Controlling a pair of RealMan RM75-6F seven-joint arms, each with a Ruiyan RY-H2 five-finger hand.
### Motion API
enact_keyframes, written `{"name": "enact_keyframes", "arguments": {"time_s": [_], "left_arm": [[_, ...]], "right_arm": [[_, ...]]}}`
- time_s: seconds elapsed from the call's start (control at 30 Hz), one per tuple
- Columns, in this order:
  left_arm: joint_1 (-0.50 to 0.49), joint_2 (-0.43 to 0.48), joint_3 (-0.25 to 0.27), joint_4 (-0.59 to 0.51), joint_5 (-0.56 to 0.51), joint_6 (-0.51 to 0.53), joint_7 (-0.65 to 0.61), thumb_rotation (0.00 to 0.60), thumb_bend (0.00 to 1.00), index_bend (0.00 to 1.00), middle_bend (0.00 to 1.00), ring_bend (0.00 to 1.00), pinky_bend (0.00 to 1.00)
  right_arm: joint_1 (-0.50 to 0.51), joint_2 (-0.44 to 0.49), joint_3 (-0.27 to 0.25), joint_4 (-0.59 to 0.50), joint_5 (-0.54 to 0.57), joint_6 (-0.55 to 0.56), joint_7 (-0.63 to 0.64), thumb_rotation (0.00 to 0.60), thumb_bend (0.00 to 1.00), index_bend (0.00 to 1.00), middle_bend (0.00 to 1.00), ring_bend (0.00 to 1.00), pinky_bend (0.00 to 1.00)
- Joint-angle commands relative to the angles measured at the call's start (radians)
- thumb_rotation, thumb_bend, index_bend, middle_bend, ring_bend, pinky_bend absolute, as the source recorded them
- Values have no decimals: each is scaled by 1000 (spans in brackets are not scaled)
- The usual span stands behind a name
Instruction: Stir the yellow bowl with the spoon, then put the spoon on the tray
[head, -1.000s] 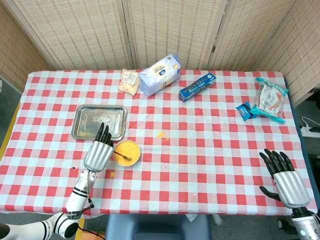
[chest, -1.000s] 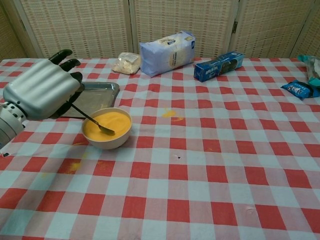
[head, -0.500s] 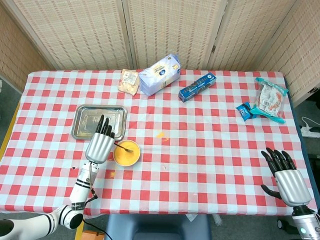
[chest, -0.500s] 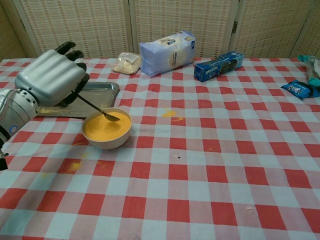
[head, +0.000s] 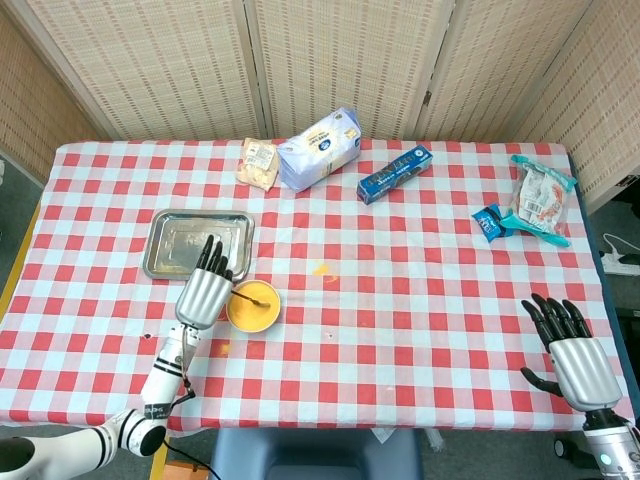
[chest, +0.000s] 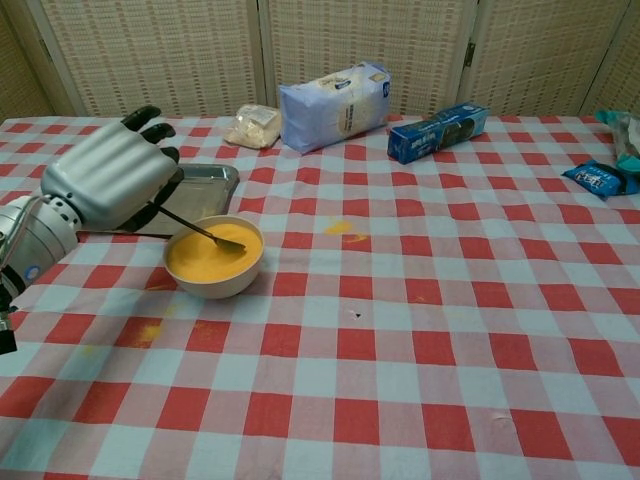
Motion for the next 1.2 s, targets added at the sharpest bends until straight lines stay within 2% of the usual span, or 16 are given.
{"name": "enact_keyframes", "arguments": {"time_s": [0.03,0.27,0.63,0.97,1.2], "left_arm": [[9,10,13,-10,9,6,7,600,903,823,335,100,0],[33,37,50,-36,42,28,21,600,906,823,337,100,0],[71,101,44,-130,71,92,-10,600,905,823,343,101,0],[87,126,47,-168,66,86,-4,600,906,823,343,101,0],[81,104,62,-145,53,36,26,600,906,823,343,101,0]], "right_arm": [[-1,-2,-2,2,-6,3,1,600,83,0,0,0,0],[2,-6,-6,-1,-11,-2,-7,600,83,0,0,0,0],[8,-10,-12,-6,-17,-15,-19,600,83,0,0,0,0],[6,-10,-16,-9,-25,-9,-21,600,83,0,0,0,0],[4,-7,-14,-6,-22,-2,-15,600,83,0,0,0,0]]}}
